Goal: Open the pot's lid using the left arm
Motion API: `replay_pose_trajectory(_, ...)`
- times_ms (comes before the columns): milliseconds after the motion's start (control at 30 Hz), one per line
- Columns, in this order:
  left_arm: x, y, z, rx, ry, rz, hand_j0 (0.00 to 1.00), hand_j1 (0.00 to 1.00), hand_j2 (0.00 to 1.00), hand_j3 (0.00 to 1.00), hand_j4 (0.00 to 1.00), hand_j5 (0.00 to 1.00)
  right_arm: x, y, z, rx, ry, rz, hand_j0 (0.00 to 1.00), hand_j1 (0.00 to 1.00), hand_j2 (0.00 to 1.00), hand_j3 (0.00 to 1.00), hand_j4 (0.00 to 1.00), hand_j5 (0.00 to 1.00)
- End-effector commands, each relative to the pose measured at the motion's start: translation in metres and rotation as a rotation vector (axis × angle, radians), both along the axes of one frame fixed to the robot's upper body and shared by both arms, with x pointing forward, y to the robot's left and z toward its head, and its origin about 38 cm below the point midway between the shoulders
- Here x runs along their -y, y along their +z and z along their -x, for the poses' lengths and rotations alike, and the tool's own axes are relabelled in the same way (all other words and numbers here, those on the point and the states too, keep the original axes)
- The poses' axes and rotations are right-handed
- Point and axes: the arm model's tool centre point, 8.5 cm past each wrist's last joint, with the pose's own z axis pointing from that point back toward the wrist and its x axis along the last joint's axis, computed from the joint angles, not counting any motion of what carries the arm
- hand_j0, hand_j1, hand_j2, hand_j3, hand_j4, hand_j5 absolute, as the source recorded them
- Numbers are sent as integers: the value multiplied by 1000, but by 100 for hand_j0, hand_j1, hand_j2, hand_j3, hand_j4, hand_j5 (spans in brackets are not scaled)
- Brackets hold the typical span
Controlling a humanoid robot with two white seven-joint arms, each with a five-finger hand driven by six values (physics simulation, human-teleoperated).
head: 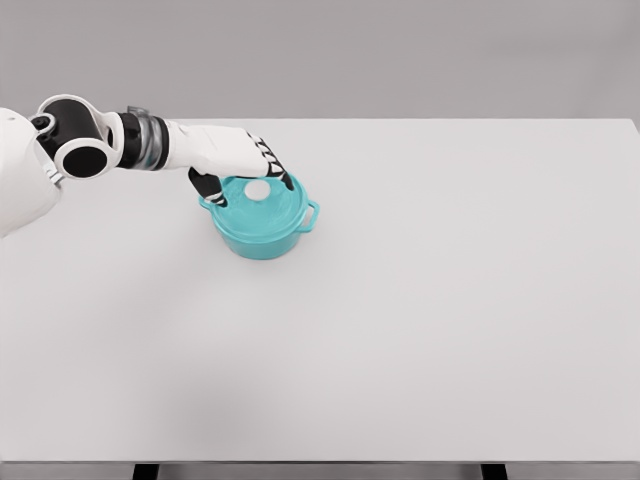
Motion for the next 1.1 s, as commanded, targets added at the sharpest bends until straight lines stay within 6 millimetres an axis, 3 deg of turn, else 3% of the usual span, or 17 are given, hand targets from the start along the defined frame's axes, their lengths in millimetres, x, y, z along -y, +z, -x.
replay_pose_trajectory(0,-3,-1,-3,-5,16,1,88,88,88,88,88,88,0,0,0,0,0,0,100,100,100,100,100,100)
replay_pose_trajectory(433,3,0,-5,5,12,7,88,88,88,88,88,88,0,0,0,0,0,0,100,100,100,100,100,100)
replay_pose_trajectory(633,1,0,-5,5,16,13,71,71,71,71,71,71,0,0,0,0,0,0,100,100,100,100,100,100)
replay_pose_trajectory(1067,3,-1,-2,2,9,24,71,71,71,71,71,71,0,0,0,0,0,0,100,100,100,100,100,100)
